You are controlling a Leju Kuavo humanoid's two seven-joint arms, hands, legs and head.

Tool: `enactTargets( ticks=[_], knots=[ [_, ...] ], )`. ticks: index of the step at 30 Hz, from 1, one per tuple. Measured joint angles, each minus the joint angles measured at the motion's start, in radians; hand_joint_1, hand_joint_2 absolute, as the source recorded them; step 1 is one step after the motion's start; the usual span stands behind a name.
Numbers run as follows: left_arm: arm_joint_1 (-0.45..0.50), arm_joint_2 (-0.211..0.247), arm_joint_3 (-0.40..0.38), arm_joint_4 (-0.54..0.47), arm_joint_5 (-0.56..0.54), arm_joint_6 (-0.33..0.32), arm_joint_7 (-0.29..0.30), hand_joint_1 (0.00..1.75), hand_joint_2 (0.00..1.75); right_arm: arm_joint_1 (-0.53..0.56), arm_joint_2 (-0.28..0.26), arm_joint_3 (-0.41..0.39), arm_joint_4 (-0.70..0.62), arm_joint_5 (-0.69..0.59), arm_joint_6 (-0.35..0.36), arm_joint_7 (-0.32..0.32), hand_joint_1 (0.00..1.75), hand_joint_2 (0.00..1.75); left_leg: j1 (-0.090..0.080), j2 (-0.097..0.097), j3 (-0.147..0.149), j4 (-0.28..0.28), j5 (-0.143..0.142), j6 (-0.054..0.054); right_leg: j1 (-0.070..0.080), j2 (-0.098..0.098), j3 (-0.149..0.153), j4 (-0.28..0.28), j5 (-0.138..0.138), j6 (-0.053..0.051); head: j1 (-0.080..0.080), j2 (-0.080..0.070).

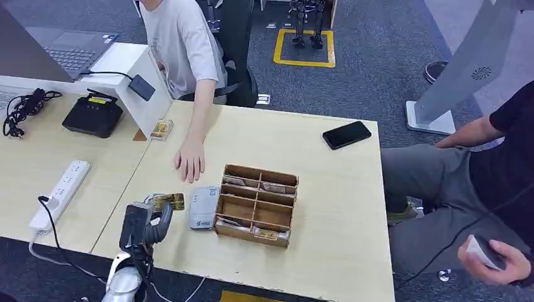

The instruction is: Pass the card to the sensor for recognition and then transmit it.

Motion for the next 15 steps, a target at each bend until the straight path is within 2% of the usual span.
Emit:
enactTargets(
  ticks=[4, 8, 11, 15],
  knots=[
    [-0.049, 0.001, 0.033, -0.045, 0.128, 0.009, -0.036, 1.75, 1.75, -0.001, 0.0, 0.007, 0.0, 0.006, -0.007, 0.002, 0.0, 1.75, 0.0, 0.0, 0.0, 0.0, 0.0, 0.0, 0.0, 0.0, 0.0, 0.0, 0.0, 0.0, 0.0, 0.0],
    [-0.114, 0.013, 0.058, -0.079, 0.212, 0.019, -0.04, 1.75, 1.75, -0.002, 0.0, 0.022, 0.0, 0.009, -0.008, 0.006, 0.0, 1.75, 0.0, 0.0, 0.0, 0.0, 0.001, 0.0, 0.0, 0.0, 0.0, 0.0, 0.001, 0.0, 0.0, 0.0],
    [-0.167, 0.031, 0.065, -0.09, 0.237, 0.045, -0.042, 1.75, 1.75, -0.002, 0.0, 0.03, 0.0, 0.009, -0.008, 0.009, 0.0, 1.75, 0.0, 0.0, 0.0, 0.0, 0.001, 0.0, 0.0, 0.0, 0.0, 0.001, 0.001, 0.0, 0.0, 0.0],
    [-0.202, 0.048, 0.064, -0.104, 0.189, 0.045, -0.067, 1.75, 1.75, -0.003, 0.0, 0.041, 0.0, 0.011, -0.006, 0.009, 0.0, 1.75, 0.0, 0.0, 0.0, 0.0, 0.001, 0.0, 0.0, 0.001, 0.0, 0.001, 0.001, 0.0, 0.0, 0.0]
  ],
)
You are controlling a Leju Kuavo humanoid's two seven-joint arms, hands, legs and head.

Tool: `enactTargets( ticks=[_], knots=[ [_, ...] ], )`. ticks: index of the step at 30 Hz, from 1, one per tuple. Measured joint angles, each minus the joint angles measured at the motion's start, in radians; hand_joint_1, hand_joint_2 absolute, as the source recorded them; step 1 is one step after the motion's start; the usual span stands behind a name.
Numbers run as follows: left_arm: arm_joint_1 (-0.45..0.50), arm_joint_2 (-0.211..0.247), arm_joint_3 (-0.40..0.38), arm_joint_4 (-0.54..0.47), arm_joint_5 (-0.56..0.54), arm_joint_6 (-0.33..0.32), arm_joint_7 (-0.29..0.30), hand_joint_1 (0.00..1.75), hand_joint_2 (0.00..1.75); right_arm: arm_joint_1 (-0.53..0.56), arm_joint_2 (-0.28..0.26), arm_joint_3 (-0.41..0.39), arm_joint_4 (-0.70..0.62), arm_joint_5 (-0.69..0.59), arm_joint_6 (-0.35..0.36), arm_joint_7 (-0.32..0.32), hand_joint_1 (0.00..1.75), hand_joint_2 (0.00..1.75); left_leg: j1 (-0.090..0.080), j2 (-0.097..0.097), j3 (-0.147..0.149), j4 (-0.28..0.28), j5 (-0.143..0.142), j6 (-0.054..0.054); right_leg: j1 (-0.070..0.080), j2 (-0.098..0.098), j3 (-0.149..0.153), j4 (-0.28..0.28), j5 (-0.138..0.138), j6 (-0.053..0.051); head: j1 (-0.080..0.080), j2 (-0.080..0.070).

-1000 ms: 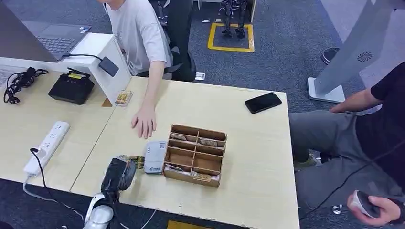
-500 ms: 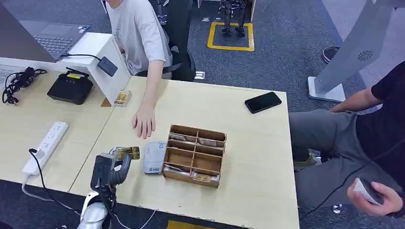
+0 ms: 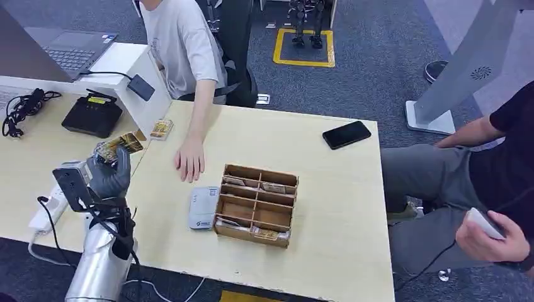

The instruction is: Pass the card to the sensor for recognition and then transmit it.

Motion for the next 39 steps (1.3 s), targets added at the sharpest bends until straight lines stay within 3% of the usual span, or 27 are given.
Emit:
enactTargets(
  ticks=[25, 31, 35, 36, 39],
  knots=[
    [-0.077, 0.058, -0.121, -0.024, -0.319, 0.065, -0.074, 1.75, 1.75, -0.012, 0.0, 0.038, -0.002, 0.001, 0.022, -0.005, 0.0, 1.75, 0.0, 0.001, -0.001, 0.0, 0.0, 0.0, 0.0, 0.001, -0.001, 0.0, 0.0, 0.0, 0.0, 0.0],
    [-0.077, 0.068, -0.139, -0.024, -0.344, 0.07, -0.076, 1.75, 1.75, -0.012, 0.0, 0.041, -0.002, 0.001, 0.028, -0.005, 0.0, 1.75, 0.0, 0.001, -0.001, 0.0, 0.0, 0.0, 0.0, 0.001, -0.001, 0.0, 0.0, 0.0, 0.0, 0.0],
    [-0.079, 0.082, -0.159, -0.024, -0.448, 0.116, -0.076, 1.75, 1.75, -0.013, 0.0, 0.048, -0.002, 0.005, 0.03, -0.008, 0.0, 1.75, 0.0, 0.001, 0.0, 0.0, 0.0, 0.0, 0.0, 0.001, -0.001, 0.0, 0.0, 0.0, 0.0, 0.0],
    [-0.08, 0.085, -0.164, -0.023, -0.487, 0.134, -0.076, 0.0, 1.75, -0.013, 0.0, 0.05, -0.002, 0.005, 0.03, -0.011, 0.0, 1.75, 0.0, 0.001, 0.0, 0.0, 0.0, 0.0, 0.0, 0.001, -0.001, 0.0, 0.0, 0.0, 0.0, 0.0],
    [-0.082, 0.096, -0.171, -0.017, -0.526, 0.15, -0.076, 0.0, 1.75, -0.015, 0.0, 0.056, -0.002, 0.005, 0.029, -0.019, 0.0, 1.75, 0.0, 0.001, 0.0, 0.0, 0.0, 0.0, 0.0, 0.002, -0.001, 0.0, 0.0, 0.0, 0.0, 0.0]
  ],
)
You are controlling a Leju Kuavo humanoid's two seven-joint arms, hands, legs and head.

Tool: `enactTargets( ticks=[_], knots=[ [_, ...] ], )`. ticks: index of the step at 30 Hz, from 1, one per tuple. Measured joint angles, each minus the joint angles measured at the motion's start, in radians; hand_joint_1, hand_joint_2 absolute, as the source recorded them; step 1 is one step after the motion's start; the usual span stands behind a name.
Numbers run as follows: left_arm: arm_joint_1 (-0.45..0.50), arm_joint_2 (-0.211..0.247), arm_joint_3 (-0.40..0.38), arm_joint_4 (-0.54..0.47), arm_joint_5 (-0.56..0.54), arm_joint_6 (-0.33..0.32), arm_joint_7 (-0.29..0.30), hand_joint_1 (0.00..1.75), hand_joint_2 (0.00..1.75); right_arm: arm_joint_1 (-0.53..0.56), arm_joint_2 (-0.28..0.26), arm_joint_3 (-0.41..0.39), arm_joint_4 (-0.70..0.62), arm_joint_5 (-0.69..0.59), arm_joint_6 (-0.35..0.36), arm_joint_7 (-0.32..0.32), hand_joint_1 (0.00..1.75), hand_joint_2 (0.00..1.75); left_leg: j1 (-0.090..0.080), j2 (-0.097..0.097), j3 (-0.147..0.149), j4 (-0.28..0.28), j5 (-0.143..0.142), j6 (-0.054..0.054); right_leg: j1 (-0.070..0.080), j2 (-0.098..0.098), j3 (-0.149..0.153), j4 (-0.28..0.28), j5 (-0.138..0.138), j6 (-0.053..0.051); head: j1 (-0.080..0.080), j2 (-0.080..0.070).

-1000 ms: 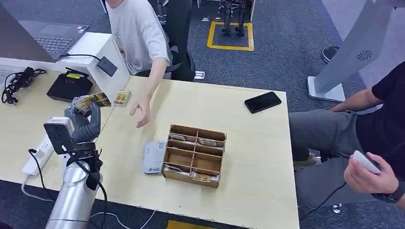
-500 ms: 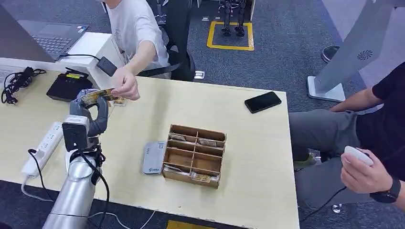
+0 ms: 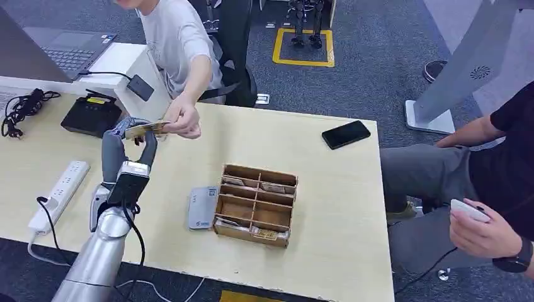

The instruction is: Pass the card to the sensor for recognition and then transmit it.

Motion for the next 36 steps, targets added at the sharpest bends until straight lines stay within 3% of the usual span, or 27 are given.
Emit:
enactTargets(
  ticks=[3, 11, 32, 34, 36],
  knots=[
    [0.0, 0.005, -0.006, 0.008, -0.009, 0.005, 0.002, 0.0, 1.75, -0.001, 0.0, 0.002, 0.0, -0.002, 0.0, 0.002, 0.0, 1.75, 0.0, 0.0, 0.0, 0.0, 0.0, 0.0, 0.0, 0.0, 0.0, 0.0, 0.0, 0.0, 0.0, 0.0],
    [-0.007, -0.005, -0.007, 0.024, -0.046, 0.047, 0.082, 0.0, 1.75, -0.001, 0.0, 0.002, 0.0, -0.016, -0.007, 0.004, 0.0, 1.75, 0.0, 0.0, 0.0, 0.0, 0.0, 0.0, 0.0, 0.0, 0.0, 0.0, 0.0, 0.0, 0.0, 0.0],
    [-0.008, -0.019, -0.007, 0.028, -0.043, 0.048, 0.095, 0.0, 1.75, -0.001, 0.0, 0.002, 0.0, -0.02, -0.012, 0.009, 0.0, 1.75, 0.0, 0.0, 0.0, 0.0, 0.0, 0.0, 0.0, 0.0, 0.0, 0.0, 0.0, 0.0, 0.0, 0.0],
    [-0.008, -0.016, -0.007, 0.027, -0.024, 0.025, 0.1, 0.0, 1.75, -0.001, 0.0, 0.002, 0.0, -0.027, -0.012, 0.008, 0.0, 1.75, 0.0, 0.0, 0.0, 0.0, 0.0, 0.0, 0.0, 0.0, 0.0, 0.0, 0.0, 0.0, 0.0, 0.0],
    [-0.003, -0.001, -0.018, 0.023, -0.008, -0.044, 0.08, 0.0, 1.75, 0.0, 0.0, 0.002, 0.0, -0.033, -0.012, 0.002, 0.0, 1.75, 0.0, 0.0, 0.0, 0.0, 0.0, 0.0, 0.0, 0.0, 0.0, 0.0, 0.0, 0.0, 0.0, 0.0]
  ],
)
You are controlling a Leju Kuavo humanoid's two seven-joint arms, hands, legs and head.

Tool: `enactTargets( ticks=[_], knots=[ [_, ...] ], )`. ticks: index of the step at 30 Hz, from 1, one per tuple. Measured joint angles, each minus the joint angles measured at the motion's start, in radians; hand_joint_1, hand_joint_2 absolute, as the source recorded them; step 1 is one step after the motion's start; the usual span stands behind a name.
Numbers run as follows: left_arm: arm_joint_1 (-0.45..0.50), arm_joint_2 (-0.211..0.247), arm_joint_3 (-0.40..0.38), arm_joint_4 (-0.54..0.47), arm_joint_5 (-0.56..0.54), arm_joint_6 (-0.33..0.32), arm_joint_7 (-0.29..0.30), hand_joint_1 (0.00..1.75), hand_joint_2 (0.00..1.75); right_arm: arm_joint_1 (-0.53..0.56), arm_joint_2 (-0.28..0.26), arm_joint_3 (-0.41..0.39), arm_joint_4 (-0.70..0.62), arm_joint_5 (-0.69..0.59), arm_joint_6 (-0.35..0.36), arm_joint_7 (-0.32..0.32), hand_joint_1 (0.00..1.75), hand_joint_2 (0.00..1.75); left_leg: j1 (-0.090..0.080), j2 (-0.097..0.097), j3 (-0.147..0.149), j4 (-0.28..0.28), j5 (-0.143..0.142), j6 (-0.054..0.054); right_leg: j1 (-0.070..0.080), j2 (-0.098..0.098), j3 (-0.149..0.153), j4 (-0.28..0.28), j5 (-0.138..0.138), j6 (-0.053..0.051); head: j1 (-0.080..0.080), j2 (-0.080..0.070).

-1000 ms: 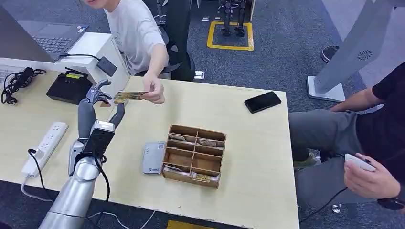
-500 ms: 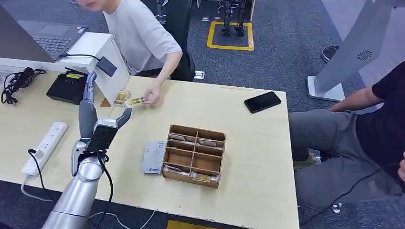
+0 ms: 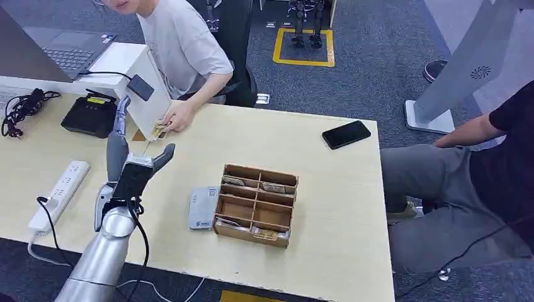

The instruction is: Pass the card to the sensor for recognition and then transmit it.

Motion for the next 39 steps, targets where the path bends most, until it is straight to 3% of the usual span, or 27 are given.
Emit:
enactTargets(
  ticks=[3, 7, 10, 12, 16, 28, 33, 39],
  knots=[
    [0.037, 0.04, -0.04, -0.058, 0.007, -0.118, -0.065, 0.0, 1.75, 0.002, -0.002, 0.0, 0.001, -0.008, 0.002, -0.002, 0.0, 1.75, 0.0, 0.001, 0.0, 0.0, 0.0, 0.0, 0.0, 0.001, 0.0, 0.0, 0.0, 0.0, 0.0, 0.0],
    [0.113, 0.101, -0.093, -0.182, 0.021, -0.198, -0.113, 0.0, 1.75, 0.005, -0.006, -0.001, 0.003, -0.034, 0.001, -0.017, 0.0, 1.75, 0.0, 0.002, -0.001, 0.0, -0.001, -0.001, 0.0, 0.002, 0.0, 0.0, 0.0, 0.0, 0.0, 0.0],
    [0.256, 0.171, -0.087, -0.301, -0.1, -0.129, -0.145, 0.0, 1.75, 0.009, -0.006, -0.005, 0.007, -0.06, 0.001, -0.027, 0.0, 1.75, 0.0, 0.009, 0.002, -0.001, -0.006, -0.002, 0.0, 0.009, 0.0, 0.001, -0.002, -0.001, 0.0, 0.0],
    [0.372, 0.209, -0.066, -0.366, -0.12, -0.091, -0.194, 0.0, 1.75, 0.019, -0.006, -0.006, 0.011, -0.071, 0.0, -0.035, 0.0, 1.75, 0.0, 0.01, 0.003, -0.001, -0.007, -0.002, 0.0, 0.011, 0.0, 0.0, -0.003, -0.002, -0.001, 0.0],
    [0.471, 0.235, -0.046, -0.423, -0.136, -0.087, -0.216, 0.0, 1.75, 0.021, -0.006, -0.006, 0.017, -0.08, -0.002, -0.04, 0.0, 1.75, 0.0, 0.003, 0.001, -0.001, -0.006, -0.001, 0.0, 0.004, 0.0, 0.0, -0.005, 0.0, 0.0, 0.0],
    [0.501, 0.244, -0.038, -0.463, -0.162, -0.09, -0.202, 0.0, 1.75, 0.017, -0.006, -0.006, 0.02, -0.089, -0.002, -0.041, 0.0, 1.75, 0.0, 0.003, 0.002, -0.001, -0.006, -0.001, 0.0, 0.003, 0.001, 0.0, -0.004, -0.001, 0.0, 0.0],
    [0.519, 0.276, -0.039, -0.452, -0.428, 0.022, -0.094, 0.0, 1.75, 0.016, -0.006, -0.005, 0.019, -0.092, 0.003, -0.03, 0.0, 1.75, 0.0, 0.004, 0.002, -0.001, -0.006, -0.001, 0.0, 0.003, 0.001, 0.0, -0.004, -0.001, -0.001, 0.0],
    [0.521, 0.328, -0.087, -0.377, -0.596, 0.147, 0.007, 0.0, 1.75, 0.012, -0.006, -0.001, 0.019, -0.101, 0.003, -0.023, 0.0, 1.75, 0.0, 0.004, 0.002, -0.001, -0.006, -0.001, 0.0, 0.003, 0.001, 0.0, -0.004, -0.001, 0.0, 0.0]
  ],
)
